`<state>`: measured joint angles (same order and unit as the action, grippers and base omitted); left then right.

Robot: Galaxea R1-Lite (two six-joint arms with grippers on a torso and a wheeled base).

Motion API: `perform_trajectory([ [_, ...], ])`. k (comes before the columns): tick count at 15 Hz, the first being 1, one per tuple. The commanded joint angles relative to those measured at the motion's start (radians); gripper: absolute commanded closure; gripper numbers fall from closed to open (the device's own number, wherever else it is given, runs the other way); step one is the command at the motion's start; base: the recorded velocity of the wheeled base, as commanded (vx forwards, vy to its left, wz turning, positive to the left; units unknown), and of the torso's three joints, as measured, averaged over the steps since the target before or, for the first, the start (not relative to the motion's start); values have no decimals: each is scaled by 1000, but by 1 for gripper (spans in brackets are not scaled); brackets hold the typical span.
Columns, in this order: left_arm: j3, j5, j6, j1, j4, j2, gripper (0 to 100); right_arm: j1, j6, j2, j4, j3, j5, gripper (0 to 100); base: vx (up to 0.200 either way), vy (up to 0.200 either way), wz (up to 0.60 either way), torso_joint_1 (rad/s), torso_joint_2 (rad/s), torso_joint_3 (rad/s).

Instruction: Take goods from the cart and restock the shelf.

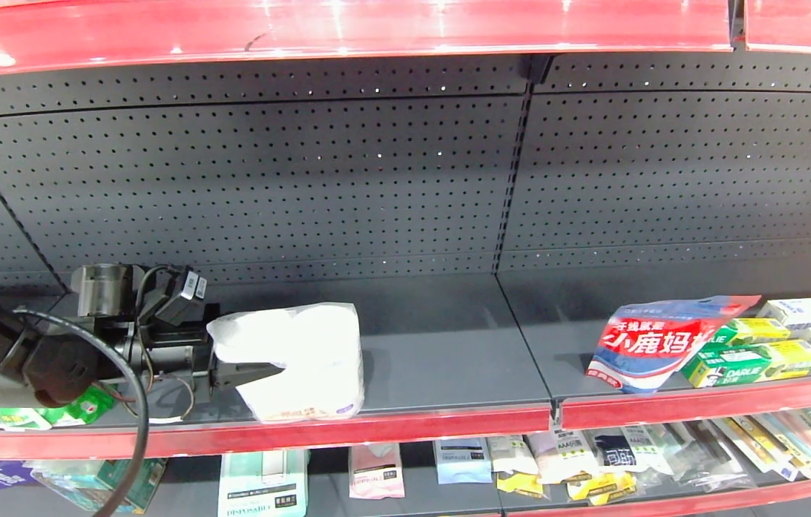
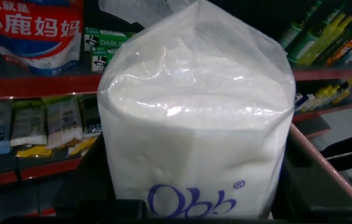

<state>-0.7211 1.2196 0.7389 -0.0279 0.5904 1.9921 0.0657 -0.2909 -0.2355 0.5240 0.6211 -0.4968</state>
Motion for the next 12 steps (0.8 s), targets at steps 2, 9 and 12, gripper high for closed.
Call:
perform_trajectory([
  [2,-9,-3,-3,-1,-1,13,100,0,-1,2,1,0,0,100,0,0,0,0,0,0],
  [9,-9,-3,7,-3,0,20,0,0,-1,2,-1,0,0,100,0,0,0,0,0,0],
  [12,-12,-5,-6,-4,-1,17,0,0,-1,2,1,0,0,100,0,0,0,0,0,0],
])
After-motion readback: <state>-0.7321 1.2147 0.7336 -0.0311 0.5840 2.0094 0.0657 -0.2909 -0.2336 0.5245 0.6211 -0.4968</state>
